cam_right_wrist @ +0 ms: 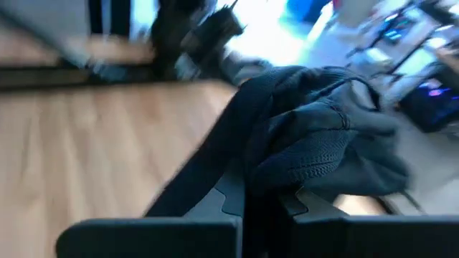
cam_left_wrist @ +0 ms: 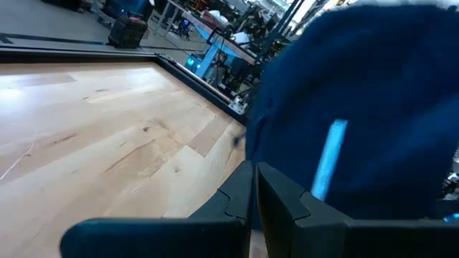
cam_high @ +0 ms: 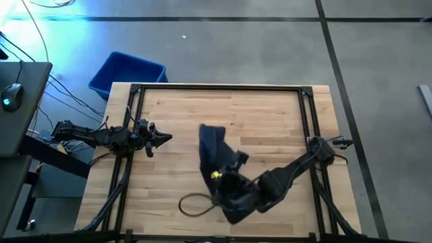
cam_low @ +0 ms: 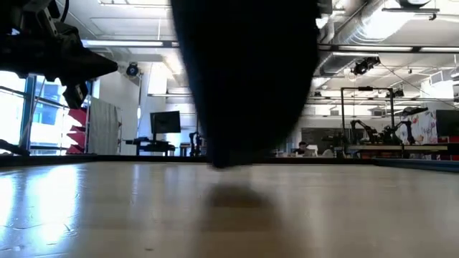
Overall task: Unpack backpack
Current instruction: Move the black backpack to the center of the table
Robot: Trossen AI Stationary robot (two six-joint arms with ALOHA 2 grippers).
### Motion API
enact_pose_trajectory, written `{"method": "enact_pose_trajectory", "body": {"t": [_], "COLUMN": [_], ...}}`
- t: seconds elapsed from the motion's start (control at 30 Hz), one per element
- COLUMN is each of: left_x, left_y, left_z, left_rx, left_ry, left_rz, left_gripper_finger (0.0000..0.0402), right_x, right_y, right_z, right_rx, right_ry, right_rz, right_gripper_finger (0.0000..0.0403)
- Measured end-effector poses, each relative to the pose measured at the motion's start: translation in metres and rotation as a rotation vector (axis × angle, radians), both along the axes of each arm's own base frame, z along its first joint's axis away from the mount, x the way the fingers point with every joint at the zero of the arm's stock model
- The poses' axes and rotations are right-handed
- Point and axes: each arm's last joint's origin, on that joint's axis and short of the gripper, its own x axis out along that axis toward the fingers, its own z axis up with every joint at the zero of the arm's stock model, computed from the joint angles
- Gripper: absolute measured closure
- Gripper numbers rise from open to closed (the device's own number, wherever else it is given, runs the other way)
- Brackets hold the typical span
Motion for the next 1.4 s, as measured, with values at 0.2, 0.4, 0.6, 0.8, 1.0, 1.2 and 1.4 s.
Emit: {"method": "enact_pose_trajectory", "body": {"t": [0.2, 0.4, 0.6, 0.8, 1.0, 1.2, 1.4], "left_x": [0.000, 0.000, 0.000, 0.000, 0.000, 0.000, 0.000], "left_y": [-0.002, -0.003, -0.003, -0.003, -0.004, -0.004, -0.004], "left_z": [0.000, 0.000, 0.000, 0.000, 0.001, 0.001, 0.001], "left_rx": [-0.007, -0.007, -0.003, -0.023, -0.058, -0.062, -0.057], "left_ry": [0.000, -0.001, -0.003, -0.007, -0.017, -0.021, -0.020], "left_rz": [-0.025, -0.038, -0.035, -0.034, -0.043, -0.045, -0.047], "left_gripper_finger": [0.0402, 0.0402, 0.0402, 0.0402, 0.0402, 0.0402, 0.0402], "right_x": [-0.004, -0.026, -0.031, 0.009, 0.051, 0.076, 0.076], "right_y": [-0.008, -0.017, -0.058, -0.115, -0.187, -0.244, -0.268], "right_z": [0.006, 0.015, 0.008, -0.032, -0.075, -0.120, -0.156], "right_rx": [-0.074, -0.001, 0.299, 0.460, 0.571, 0.755, 0.871], "right_ry": [-0.020, -0.004, 0.164, 0.307, 0.165, -0.130, -0.243], "right_rz": [-0.065, -0.102, -0.243, -0.307, -0.343, -0.310, -0.203], "right_gripper_finger": [0.0403, 0.0403, 0.0403, 0.0403, 0.0403, 0.0403, 0.0371]}}
